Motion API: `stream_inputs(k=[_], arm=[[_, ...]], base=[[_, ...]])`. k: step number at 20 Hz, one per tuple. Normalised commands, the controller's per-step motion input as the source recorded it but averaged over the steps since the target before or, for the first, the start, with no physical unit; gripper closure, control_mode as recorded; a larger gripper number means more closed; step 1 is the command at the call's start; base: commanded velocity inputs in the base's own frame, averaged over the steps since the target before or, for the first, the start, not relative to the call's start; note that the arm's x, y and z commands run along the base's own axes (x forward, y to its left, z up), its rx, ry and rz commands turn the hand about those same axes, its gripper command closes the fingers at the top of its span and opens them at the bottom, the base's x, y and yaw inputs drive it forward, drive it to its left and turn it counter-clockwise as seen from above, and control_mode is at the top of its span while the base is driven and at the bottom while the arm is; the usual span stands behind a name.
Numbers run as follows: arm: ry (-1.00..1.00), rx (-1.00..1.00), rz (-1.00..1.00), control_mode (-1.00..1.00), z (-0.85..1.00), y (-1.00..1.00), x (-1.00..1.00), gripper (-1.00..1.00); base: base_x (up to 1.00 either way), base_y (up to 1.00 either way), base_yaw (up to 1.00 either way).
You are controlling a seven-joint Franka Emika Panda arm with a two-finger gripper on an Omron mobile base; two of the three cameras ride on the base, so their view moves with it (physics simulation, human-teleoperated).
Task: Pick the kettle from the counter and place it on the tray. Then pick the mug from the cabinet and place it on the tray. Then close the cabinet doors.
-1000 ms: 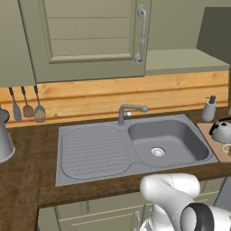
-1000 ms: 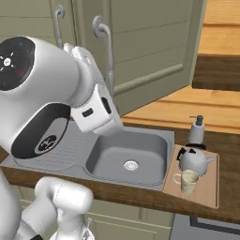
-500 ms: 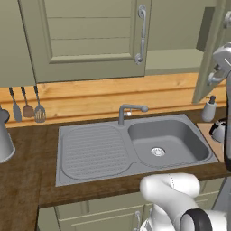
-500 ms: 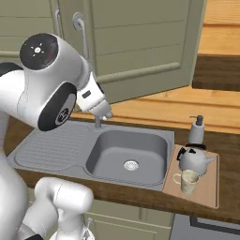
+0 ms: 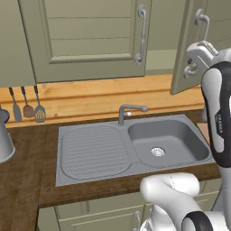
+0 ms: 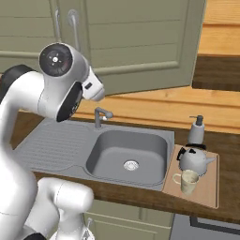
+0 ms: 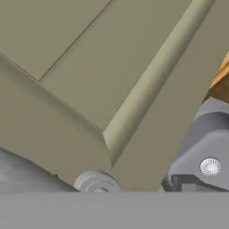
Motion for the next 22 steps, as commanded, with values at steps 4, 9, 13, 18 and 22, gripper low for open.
stream_inputs(k=[4, 9, 13, 18, 22], arm=[[0.00, 0.00, 0.14, -1.00, -0.01, 0.15, 0.78, -1.00], [0.00, -0.01, 0.11, -1.00, -0.05, 0.15, 0.69, -1.00], [-0.01, -0.16, 0.05, -1.00, -0.06, 0.14, 0.54, -1.00], [0.00, -0.16, 0.03, -1.00, -0.06, 0.15, 0.51, -1.00], [0.00, -0.19, 0.01, -1.00, -0.08, 0.13, 0.46, -1.00]], base=[[0.00, 0.00, 0.00], [0.00, 0.00, 0.00], [0.00, 0.00, 0.00], [0.00, 0.00, 0.00], [0.00, 0.00, 0.00]])
